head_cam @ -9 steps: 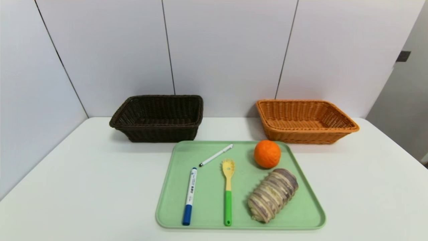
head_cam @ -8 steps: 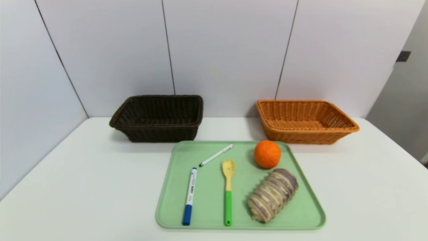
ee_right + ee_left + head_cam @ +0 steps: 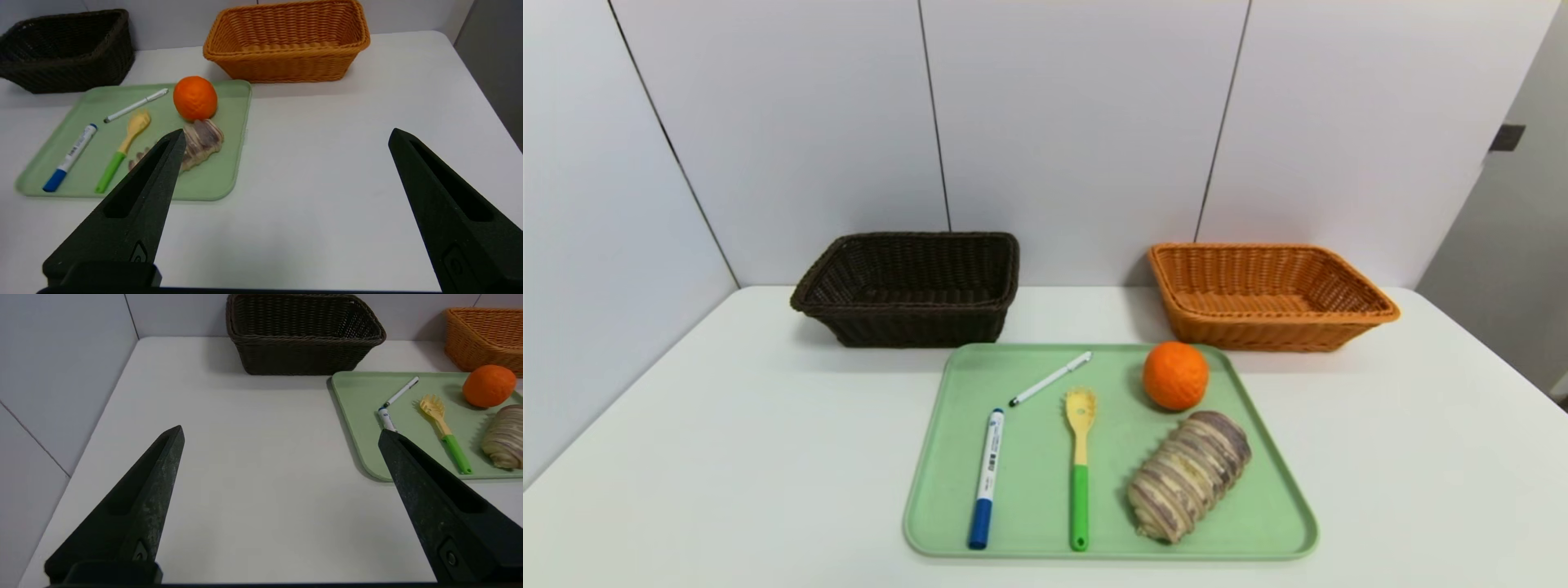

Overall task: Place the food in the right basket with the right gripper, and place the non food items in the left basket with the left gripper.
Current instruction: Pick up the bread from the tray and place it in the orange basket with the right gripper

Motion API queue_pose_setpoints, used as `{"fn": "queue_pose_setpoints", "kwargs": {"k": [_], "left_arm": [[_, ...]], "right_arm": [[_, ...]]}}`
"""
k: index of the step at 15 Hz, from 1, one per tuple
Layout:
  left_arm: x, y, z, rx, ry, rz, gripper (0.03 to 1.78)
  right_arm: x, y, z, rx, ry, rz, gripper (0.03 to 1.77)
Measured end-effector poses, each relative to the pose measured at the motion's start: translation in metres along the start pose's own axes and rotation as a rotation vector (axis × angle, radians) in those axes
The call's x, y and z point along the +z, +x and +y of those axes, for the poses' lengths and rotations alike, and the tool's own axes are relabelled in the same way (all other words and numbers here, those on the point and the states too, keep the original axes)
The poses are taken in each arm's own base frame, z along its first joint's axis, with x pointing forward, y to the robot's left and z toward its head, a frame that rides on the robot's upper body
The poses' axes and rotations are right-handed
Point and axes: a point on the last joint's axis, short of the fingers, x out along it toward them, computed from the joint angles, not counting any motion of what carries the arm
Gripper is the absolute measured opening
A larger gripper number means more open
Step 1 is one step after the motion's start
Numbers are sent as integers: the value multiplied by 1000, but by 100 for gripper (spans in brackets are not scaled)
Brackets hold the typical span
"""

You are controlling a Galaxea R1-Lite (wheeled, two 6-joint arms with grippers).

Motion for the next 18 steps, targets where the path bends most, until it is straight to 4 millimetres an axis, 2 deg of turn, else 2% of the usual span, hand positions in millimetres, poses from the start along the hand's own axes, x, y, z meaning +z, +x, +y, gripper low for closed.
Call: {"fn": "queue_pose_setpoints", "kwargs": {"k": [2,4,6,7,10,12,15,18], "left_arm": [[32,21,-1,-3,-57,108,169],[56,52,0,-1,-93,201,169],[68,85,-1,-45,-110,293,169],[70,99,-3,-89,-114,337,169],[78,136,-14,-182,-151,416,169],[84,152,-22,-219,-203,436,169],[77,165,-28,-234,-157,498,169],[71,173,-30,-225,-130,535,169]], "right_arm": [[50,20,3,9,89,62,171],[94,48,8,38,218,157,171],[121,80,18,95,355,306,171],[127,98,26,113,412,406,171],[133,142,58,111,516,685,171],[128,171,78,36,554,865,171],[105,210,107,-73,529,1084,171],[81,242,128,-101,481,1192,171]]}}
